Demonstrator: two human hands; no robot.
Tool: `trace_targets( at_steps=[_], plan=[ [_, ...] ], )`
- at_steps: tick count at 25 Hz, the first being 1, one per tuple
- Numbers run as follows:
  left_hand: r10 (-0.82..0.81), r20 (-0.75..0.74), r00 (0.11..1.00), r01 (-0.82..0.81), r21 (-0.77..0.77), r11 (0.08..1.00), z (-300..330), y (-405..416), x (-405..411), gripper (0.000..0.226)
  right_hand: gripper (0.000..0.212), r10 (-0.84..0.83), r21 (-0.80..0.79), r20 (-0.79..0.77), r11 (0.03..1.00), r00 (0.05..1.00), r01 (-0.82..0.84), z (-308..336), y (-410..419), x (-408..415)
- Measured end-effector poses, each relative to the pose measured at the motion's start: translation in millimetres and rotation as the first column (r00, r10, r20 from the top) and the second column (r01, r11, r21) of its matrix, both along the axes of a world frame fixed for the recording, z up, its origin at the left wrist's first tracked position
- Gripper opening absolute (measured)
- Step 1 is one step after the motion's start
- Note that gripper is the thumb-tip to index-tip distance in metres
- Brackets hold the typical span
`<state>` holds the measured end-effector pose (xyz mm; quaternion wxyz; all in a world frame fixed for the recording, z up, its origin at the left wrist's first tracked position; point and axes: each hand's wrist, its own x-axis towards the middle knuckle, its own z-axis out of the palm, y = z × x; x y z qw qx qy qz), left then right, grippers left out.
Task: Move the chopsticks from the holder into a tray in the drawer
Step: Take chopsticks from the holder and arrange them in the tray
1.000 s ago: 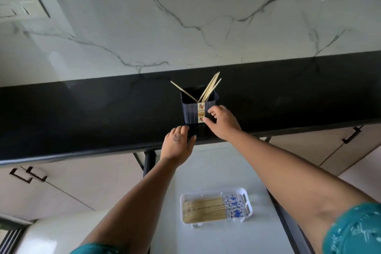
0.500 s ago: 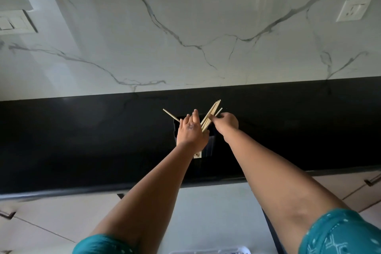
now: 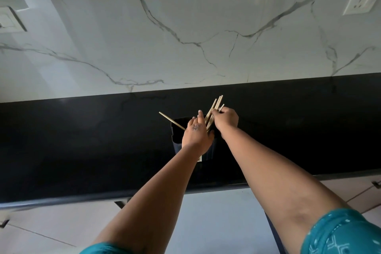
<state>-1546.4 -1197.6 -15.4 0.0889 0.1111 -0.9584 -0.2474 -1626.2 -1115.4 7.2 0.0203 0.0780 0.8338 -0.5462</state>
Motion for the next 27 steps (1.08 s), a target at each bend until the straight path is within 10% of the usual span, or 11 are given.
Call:
trace_targets(
  at_steps=[6, 13, 19, 24, 27],
  plan=[
    [0.001, -0.062, 0.998, 0.001, 0.024, 1.0, 24, 10, 5, 0.084, 0.028, 0.019, 0.123, -0.246, 0.992, 0.969, 0.012, 45, 7, 23],
    [0.302, -0.3, 0.905, -0.079, 0.579, 0.812, 107, 33, 26, 0.033, 0.025, 0.275, 0.229, -0.634, 0.959, 0.722, -0.164, 125, -3, 98],
    [0.45, -0.208, 0.869, 0.266, 0.961, -0.07, 127, 24, 102, 0.019, 0.036, 0.045, -0.11, -0.532, 0.986, 0.846, -0.122, 110, 27, 156],
    [0.419, -0.07, 0.905, 0.252, 0.883, -0.397, 73, 22, 170, 0.024, 0.035, 0.017, -0.421, 0.161, 0.905, 0.987, 0.054, 27, 46, 205],
    [0.416, 0.05, 0.908, 0.203, 0.816, -0.541, 40, 24, 194, 0.026, 0.036, 0.144, -0.262, 0.195, 0.961, 0.97, -0.09, -10, 47, 242]
  ],
)
